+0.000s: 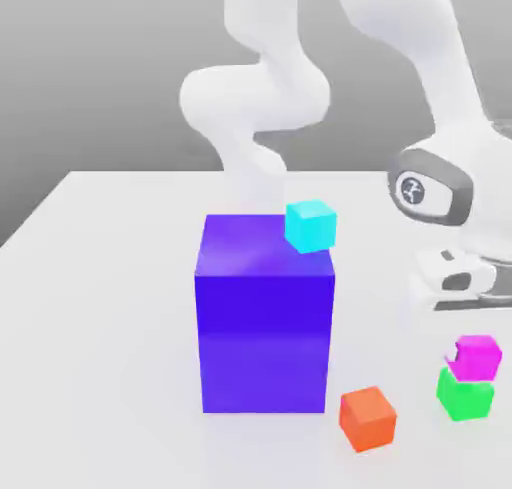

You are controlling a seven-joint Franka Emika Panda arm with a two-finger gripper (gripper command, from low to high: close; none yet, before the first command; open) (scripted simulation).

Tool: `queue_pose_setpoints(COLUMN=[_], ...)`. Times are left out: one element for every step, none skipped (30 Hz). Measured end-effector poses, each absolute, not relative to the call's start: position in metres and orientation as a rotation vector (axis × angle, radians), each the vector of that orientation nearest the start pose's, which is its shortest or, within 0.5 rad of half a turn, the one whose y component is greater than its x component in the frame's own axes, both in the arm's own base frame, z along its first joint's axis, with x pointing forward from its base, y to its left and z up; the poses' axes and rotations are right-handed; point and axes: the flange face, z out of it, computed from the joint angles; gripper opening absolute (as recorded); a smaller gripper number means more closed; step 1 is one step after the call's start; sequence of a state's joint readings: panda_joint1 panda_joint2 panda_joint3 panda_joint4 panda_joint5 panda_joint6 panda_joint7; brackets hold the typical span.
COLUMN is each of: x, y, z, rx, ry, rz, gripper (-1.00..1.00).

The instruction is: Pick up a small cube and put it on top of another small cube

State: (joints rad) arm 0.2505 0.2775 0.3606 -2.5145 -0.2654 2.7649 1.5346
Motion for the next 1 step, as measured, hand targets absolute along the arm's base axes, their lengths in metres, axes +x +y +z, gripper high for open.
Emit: queue_pose_setpoints(x=[0.3665], y=[0.2812], z=[0.1815], rx=[-2.956], ry=[1.060], rz=[-0.002], gripper=[1.00])
